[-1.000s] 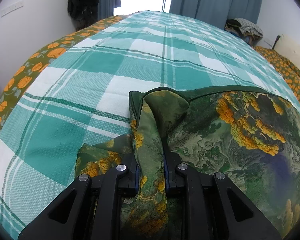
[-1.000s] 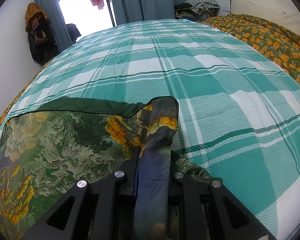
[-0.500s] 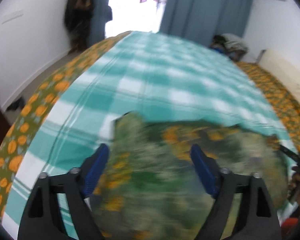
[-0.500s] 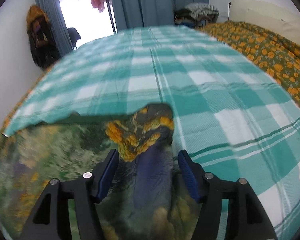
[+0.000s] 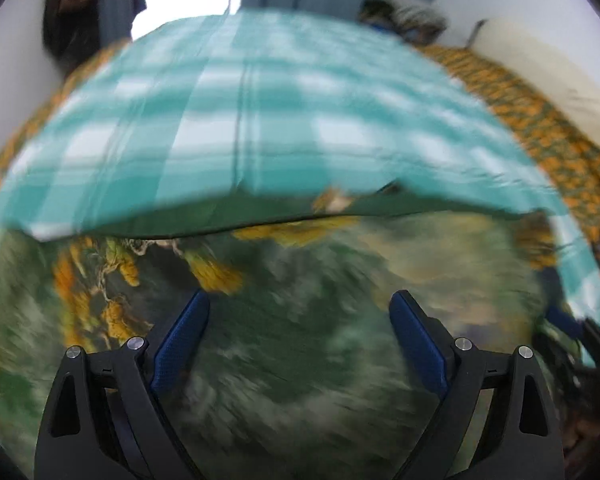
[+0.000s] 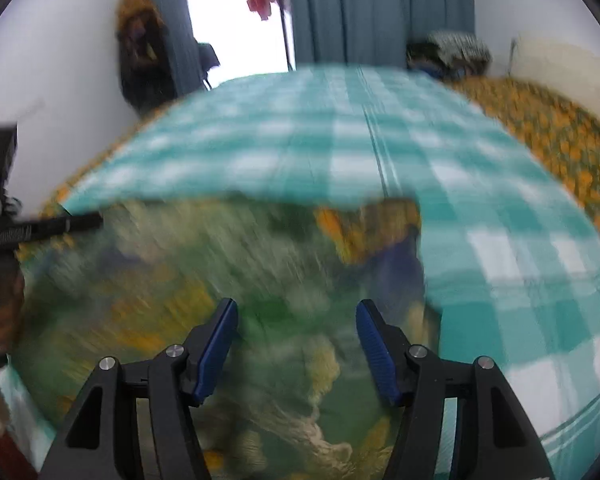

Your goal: Fold large clothes

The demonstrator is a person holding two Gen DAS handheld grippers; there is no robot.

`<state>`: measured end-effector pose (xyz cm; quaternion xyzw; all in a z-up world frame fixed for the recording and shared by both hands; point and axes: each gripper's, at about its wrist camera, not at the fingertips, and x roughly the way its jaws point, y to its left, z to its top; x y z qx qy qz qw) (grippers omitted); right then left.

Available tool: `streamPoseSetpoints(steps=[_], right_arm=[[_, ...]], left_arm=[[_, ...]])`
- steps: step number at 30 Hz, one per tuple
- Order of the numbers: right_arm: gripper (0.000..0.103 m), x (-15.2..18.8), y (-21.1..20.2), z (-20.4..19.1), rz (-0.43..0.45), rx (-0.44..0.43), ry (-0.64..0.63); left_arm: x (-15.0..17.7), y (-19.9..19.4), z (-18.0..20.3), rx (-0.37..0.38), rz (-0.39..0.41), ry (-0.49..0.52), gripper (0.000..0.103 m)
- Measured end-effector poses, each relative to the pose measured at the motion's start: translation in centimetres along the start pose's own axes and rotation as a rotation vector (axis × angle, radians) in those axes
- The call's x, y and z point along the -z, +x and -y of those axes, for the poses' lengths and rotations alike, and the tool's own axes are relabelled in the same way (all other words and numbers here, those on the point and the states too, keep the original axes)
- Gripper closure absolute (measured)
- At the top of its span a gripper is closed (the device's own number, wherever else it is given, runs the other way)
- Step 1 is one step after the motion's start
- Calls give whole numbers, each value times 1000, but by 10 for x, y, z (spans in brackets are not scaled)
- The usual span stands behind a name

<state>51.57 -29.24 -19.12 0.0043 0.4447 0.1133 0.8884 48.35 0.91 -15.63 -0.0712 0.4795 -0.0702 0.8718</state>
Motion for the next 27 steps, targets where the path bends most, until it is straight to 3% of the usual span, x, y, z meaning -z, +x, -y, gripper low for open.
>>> streamPoseSetpoints(steps=[4, 9, 19, 23, 27], right_arm=[[40, 13, 4, 9, 56, -53, 37], [40, 17, 9, 9, 78, -43, 33], [40, 23, 7, 5, 98, -52, 44], [40, 23, 8, 9, 93, -59, 53], [40, 22, 10, 12, 89, -65, 59]], left_arm=[[13, 16, -13, 27, 10, -25, 8], [14, 24, -7, -4, 4, 10, 4], [15, 20, -7, 4, 5, 10, 4], [9, 5, -5, 24, -25, 11, 4], [20, -35, 0, 69, -22, 58, 4]])
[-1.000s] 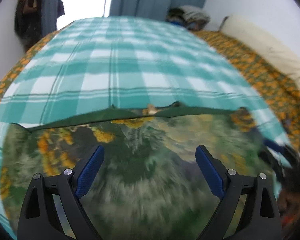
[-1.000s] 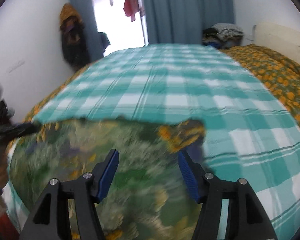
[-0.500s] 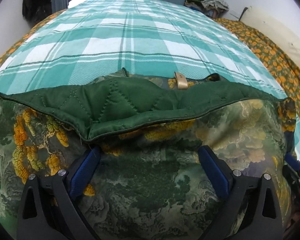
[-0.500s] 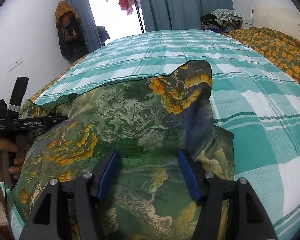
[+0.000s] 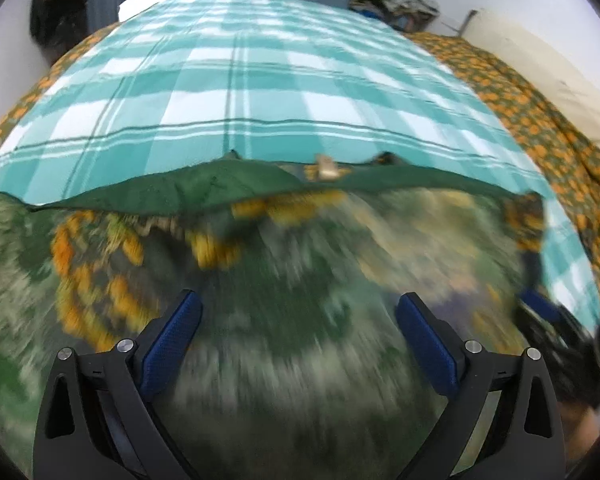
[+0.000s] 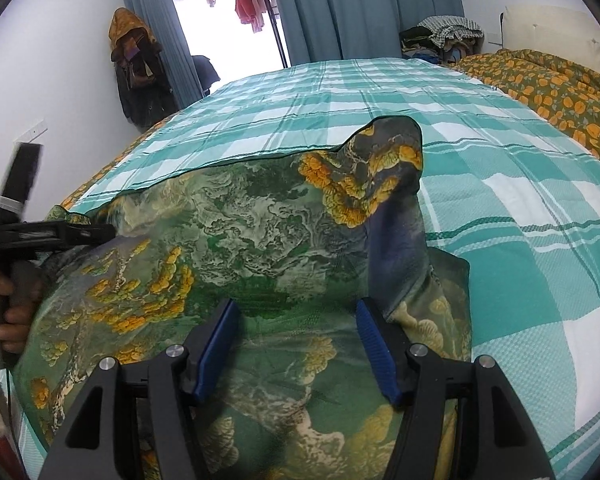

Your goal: Fold large clothes

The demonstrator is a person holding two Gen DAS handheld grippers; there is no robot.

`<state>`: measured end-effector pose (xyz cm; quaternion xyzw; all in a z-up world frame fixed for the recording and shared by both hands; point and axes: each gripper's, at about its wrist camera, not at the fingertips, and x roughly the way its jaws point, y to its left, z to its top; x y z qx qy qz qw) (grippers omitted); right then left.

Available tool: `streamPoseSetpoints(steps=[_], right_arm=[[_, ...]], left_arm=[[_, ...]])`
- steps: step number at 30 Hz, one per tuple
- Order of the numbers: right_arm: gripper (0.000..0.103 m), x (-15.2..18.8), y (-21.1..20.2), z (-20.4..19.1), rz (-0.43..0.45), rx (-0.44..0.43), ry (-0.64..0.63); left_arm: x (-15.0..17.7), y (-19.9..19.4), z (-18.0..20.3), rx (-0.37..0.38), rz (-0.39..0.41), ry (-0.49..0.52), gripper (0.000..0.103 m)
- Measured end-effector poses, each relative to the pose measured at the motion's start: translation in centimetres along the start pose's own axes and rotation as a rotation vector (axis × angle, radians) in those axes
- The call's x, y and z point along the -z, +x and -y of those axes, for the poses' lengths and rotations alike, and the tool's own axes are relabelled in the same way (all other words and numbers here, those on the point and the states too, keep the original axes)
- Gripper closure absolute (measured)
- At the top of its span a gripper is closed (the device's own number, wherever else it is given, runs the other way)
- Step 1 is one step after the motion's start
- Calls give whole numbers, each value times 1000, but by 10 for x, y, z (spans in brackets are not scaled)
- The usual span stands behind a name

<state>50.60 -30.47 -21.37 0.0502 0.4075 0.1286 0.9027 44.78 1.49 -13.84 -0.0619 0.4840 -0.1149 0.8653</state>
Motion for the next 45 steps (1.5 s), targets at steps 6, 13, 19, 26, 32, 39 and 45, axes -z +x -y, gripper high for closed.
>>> streamPoseSetpoints(steps=[6, 13, 19, 26, 32, 39, 45], right_arm=[[40, 0, 0, 1, 1, 1, -2], [40, -1, 2, 0, -6, 8, -6], [40, -1, 2, -1, -8, 7, -4], [40, -2, 3, -1, -7, 9, -6], [40, -11, -1, -7, -53, 36, -17], [28, 5, -100, 19, 25, 37, 162], [26, 80, -144, 60, -39, -49, 512]], left_arm=[[50, -20, 12, -26, 10, 116, 3], [53, 6, 6, -19, 8, 104, 1], [55, -21, 15, -34, -7, 94, 3], [104, -34, 22, -23, -3, 177, 1], [104, -26, 24, -40, 17, 184, 1], [102, -72, 27, -20, 59, 150, 2], [97, -79, 52, 62, 124, 191, 2]])
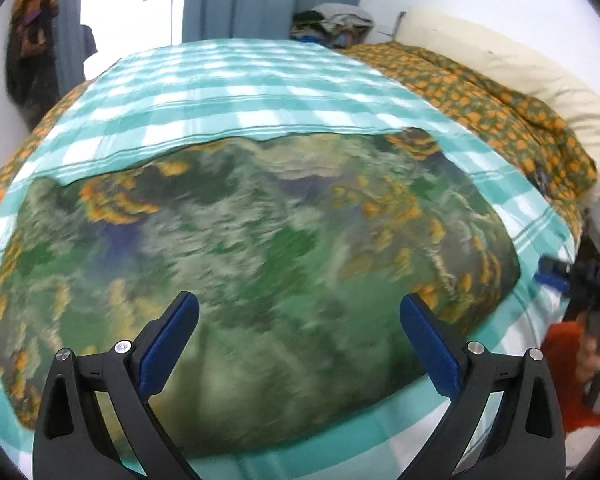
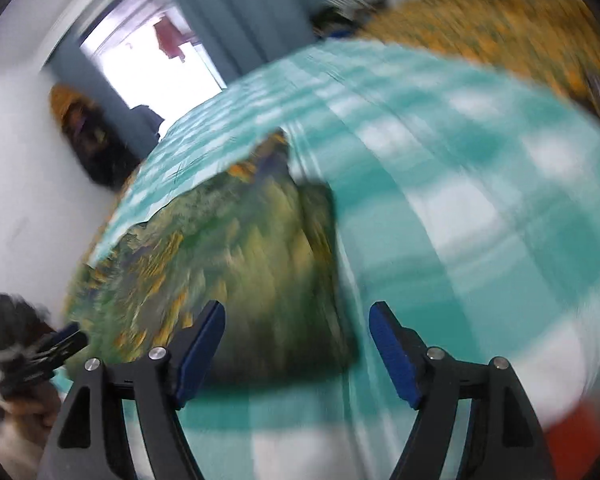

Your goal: Fold large clothes

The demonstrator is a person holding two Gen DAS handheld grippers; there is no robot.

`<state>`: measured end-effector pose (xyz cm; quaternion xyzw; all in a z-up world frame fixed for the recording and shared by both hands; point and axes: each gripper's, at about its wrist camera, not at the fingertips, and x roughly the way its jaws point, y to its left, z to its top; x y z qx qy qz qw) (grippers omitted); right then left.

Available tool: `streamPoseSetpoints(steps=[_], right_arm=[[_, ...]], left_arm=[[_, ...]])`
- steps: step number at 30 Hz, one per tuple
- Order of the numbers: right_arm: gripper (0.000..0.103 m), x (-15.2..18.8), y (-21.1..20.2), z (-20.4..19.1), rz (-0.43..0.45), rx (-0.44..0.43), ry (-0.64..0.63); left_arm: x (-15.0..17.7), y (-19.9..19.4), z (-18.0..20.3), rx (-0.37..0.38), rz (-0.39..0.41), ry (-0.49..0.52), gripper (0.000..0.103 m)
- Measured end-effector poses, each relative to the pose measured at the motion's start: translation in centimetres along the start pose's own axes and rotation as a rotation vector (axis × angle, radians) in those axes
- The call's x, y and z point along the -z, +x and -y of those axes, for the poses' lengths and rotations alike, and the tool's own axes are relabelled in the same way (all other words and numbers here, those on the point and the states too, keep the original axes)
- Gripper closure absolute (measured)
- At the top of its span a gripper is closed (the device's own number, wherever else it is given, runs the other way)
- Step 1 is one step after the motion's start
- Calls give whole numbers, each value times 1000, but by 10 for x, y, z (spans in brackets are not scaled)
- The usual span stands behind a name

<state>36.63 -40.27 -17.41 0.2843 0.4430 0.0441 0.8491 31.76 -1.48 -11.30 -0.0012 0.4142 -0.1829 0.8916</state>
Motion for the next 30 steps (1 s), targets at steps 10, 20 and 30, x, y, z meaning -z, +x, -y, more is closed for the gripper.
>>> streamPoseSetpoints(steps=[10, 20, 30], right_arm=[[23, 4, 71, 19, -65, -204, 365], [63, -2, 66, -2, 49, -142, 257], [67, -5, 5, -117, 259, -50, -302]], left_arm=[[18, 53, 10, -3, -96, 59, 1], [8, 23, 20, -82, -130, 155, 3], [-103, -60, 30, 54, -34, 170, 3]])
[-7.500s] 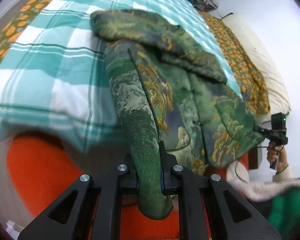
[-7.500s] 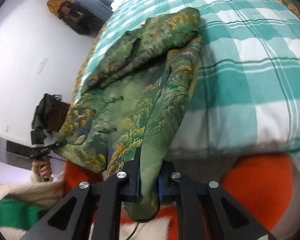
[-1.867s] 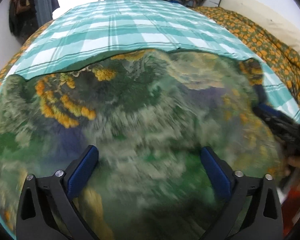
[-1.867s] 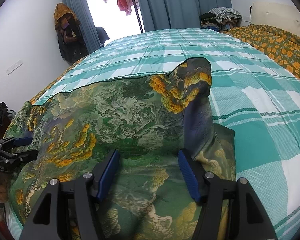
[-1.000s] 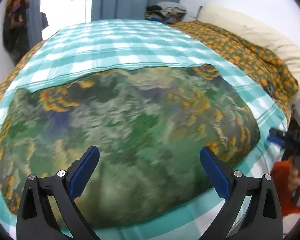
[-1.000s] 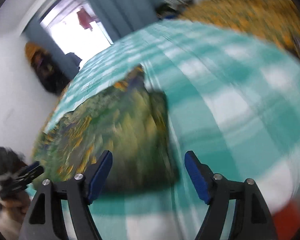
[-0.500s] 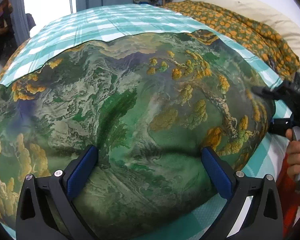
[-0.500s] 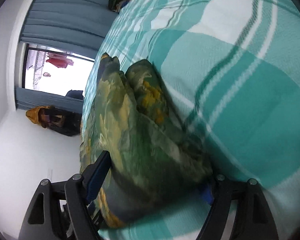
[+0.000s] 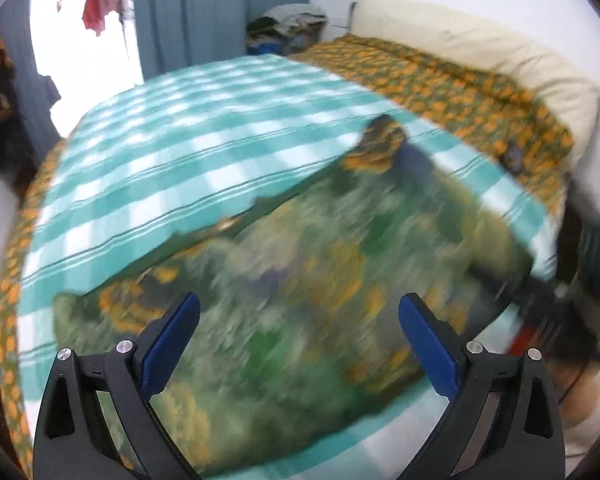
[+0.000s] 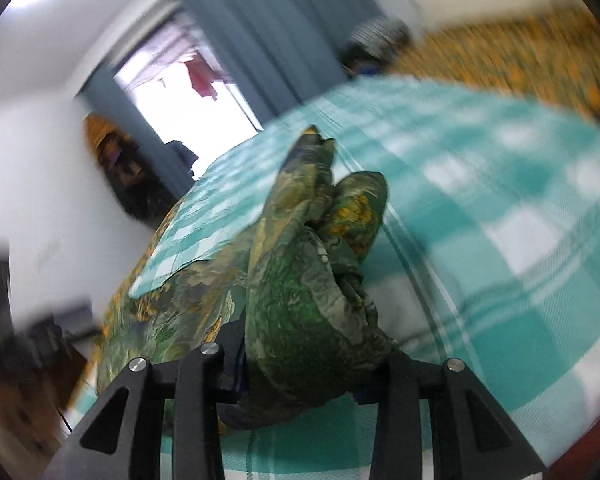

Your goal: Fold large clothes

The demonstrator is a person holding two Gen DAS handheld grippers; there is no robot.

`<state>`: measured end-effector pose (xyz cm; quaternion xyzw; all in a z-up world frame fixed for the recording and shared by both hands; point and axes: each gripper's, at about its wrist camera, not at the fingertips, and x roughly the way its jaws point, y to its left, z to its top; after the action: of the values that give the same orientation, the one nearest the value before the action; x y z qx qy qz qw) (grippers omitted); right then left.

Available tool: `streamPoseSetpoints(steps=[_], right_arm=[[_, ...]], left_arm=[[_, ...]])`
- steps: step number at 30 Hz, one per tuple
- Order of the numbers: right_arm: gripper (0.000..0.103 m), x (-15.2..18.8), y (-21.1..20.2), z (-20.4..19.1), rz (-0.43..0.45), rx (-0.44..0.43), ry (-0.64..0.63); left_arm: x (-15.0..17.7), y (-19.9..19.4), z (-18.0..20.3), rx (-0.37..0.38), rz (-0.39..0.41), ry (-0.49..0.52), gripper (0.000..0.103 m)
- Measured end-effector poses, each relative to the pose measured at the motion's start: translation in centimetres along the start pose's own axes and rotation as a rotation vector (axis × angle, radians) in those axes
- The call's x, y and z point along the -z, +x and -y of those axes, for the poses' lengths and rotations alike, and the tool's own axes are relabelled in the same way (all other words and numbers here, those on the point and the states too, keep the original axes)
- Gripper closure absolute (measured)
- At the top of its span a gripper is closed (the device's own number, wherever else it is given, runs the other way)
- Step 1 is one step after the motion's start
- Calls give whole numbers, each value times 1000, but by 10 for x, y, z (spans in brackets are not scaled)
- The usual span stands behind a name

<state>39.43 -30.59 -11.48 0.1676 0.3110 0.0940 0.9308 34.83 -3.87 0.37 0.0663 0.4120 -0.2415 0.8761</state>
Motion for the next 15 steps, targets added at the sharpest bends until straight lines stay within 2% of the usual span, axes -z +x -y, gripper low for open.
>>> streamPoseSetpoints(steps=[3, 6, 11, 14, 15], right_arm=[[67, -5, -13, -40, 44, 0, -172], [67, 7, -24, -80, 71, -6, -342], [67, 35, -32, -135, 100, -22, -615], [67, 54, -33, -161, 111, -34, -753], [66, 57, -31, -164, 106, -37, -773]], left_arm=[[-35, 11, 8, 152, -82, -4, 3], [-49, 24, 19, 189, -132, 9, 3], [-49, 32, 27, 137, -170, 59, 3], [-34, 44, 35, 30, -225, 121, 2], [-27, 50, 37, -22, -244, 153, 6]])
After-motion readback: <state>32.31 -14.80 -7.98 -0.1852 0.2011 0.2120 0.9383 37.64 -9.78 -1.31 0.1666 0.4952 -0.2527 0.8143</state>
